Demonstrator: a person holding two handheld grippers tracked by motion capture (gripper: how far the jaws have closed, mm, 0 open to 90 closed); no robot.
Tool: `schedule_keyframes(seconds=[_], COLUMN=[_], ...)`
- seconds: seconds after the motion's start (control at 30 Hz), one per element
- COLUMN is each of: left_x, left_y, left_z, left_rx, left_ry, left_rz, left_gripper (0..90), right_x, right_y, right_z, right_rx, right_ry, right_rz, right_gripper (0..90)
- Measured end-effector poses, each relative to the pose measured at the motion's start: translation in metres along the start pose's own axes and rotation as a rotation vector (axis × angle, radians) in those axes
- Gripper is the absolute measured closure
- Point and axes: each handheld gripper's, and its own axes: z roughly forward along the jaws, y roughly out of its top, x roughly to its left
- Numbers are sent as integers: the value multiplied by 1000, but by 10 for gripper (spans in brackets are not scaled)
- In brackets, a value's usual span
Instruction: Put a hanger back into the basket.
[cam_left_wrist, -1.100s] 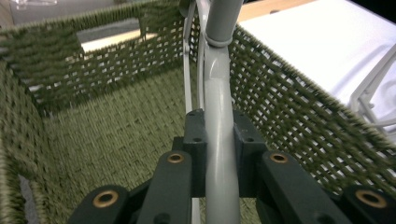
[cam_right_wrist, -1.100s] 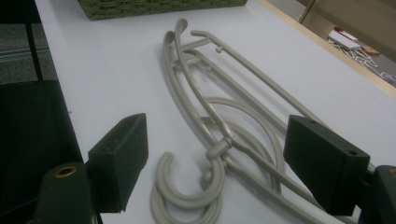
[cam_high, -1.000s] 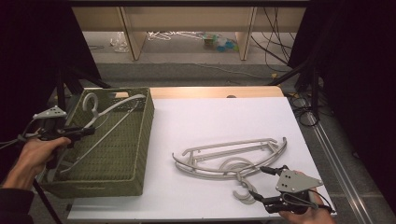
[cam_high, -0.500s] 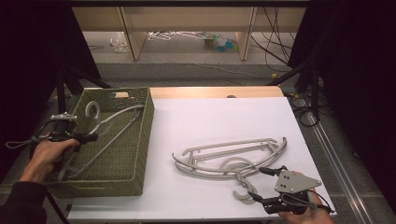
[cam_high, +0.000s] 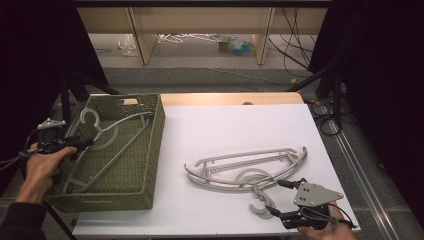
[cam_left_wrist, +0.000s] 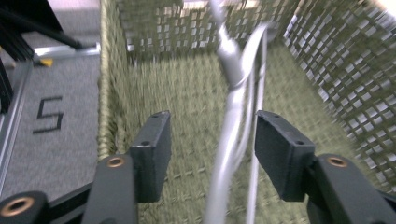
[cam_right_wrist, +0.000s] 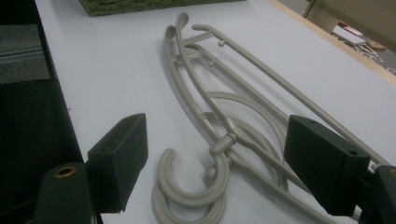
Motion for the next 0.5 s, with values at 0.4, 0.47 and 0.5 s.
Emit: schedule_keyframes(seconds=[0.4,0.47,0.5], left_x=[-30,-36,-39], left_y=[-4,-3,-3], left_z=[-41,-48,-49], left_rx=[-126,-124,-106], left_ry=[-34,-28,-25], left_rz=[56,102,131], left_gripper=[422,436,444], right_x=[0,0,0], right_y=[-3,-3,-3], right_z=[3,3,3], right_rx=[-3,4,4], right_ry=[-1,4,4], right_rz=[10,10,10], right_gripper=[222,222,222])
